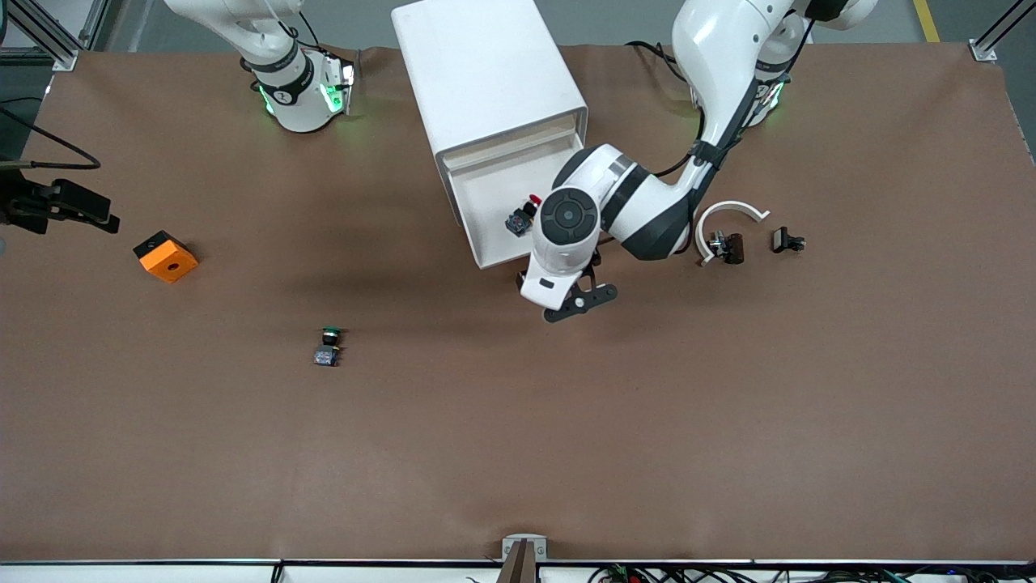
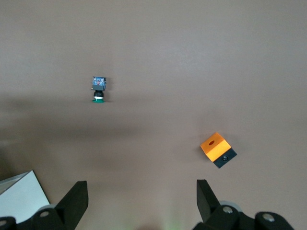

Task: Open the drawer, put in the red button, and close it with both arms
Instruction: 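Push the open drawer shut with the left gripper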

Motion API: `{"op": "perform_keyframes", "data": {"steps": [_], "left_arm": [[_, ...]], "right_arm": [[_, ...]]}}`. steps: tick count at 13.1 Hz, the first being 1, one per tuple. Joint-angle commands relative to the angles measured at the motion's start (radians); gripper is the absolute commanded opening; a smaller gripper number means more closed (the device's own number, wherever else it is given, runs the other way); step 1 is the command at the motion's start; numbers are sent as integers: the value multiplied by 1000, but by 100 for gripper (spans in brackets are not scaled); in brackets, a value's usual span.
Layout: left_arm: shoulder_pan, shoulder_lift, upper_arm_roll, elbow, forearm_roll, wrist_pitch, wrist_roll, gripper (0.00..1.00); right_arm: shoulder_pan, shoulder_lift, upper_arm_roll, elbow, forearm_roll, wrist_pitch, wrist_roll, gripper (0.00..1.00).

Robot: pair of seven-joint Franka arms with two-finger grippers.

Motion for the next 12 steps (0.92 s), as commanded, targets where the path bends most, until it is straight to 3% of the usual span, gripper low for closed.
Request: {"op": "perform_keyframes", "data": {"steps": [1,8,12], "left_arm": [[3,-2,-25,-2,-12,-38,-26,100],[5,10,-63,0,-119,-102,-54,100],[5,19,-91,1,-187,-105,-75,100]], "right_arm": [[-29,-2,19,67,-13,-45,-16,100],[-108,0,22,75,5,-50,-18,100],[-95,0,29,82,-1,-49,-16,100]]}}
